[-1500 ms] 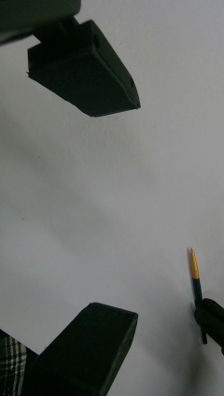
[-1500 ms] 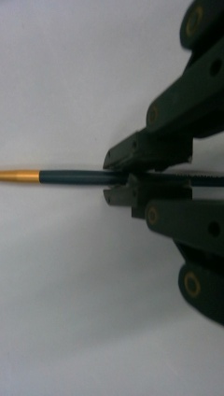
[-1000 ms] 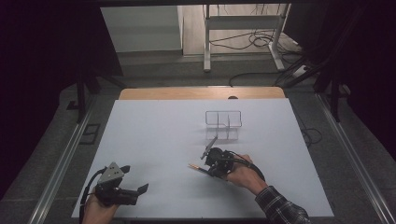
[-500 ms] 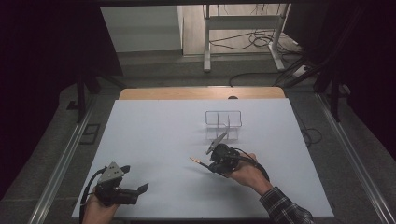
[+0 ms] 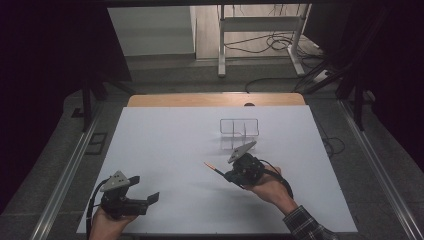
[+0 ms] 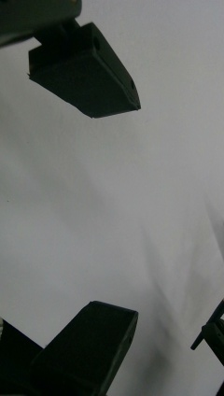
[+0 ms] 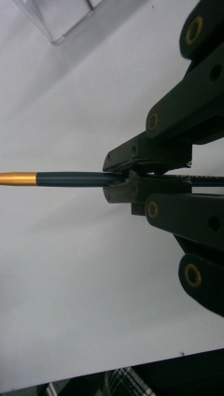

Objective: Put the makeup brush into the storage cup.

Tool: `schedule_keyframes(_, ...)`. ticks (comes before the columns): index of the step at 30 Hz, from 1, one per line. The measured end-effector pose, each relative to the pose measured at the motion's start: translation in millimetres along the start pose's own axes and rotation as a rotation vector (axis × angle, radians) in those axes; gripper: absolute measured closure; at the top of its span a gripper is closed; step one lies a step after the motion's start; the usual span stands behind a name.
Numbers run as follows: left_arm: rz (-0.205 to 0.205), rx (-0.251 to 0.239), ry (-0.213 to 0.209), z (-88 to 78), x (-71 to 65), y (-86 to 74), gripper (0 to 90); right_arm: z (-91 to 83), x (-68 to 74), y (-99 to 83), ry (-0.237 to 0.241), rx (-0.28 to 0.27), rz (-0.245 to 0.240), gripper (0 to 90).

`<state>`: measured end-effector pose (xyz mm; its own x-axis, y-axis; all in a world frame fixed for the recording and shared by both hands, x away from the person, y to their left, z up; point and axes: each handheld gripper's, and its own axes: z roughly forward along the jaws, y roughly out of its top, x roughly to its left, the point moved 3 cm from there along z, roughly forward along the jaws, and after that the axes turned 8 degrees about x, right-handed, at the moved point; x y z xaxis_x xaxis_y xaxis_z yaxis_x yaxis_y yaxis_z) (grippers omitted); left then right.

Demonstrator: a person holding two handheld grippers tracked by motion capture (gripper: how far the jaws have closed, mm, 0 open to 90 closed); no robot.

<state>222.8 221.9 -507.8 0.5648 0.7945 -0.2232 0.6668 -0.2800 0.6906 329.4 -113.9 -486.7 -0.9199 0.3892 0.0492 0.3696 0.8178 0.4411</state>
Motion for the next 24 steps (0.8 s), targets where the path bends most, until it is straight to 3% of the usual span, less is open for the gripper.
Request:
schedule_keyframes(9,0.030,-0.011,-0.031,5.2,-10.7,9.1,8.2,-14.3,2.5,0.2,-0.005,-0.100,0.024,84.0)
schedule_keyframes(20,0.007,-0.064,-0.090,13.7,-16.4,23.7,11.9,-25.9,0.9,1.1,0.011,-0.199,0.065,84.0)
schedule_keyframes(24,0.027,-0.060,-0.111,19.3,-22.2,28.9,13.5,-30.4,0.0,1.2,0.025,-0.237,0.079,84.0)
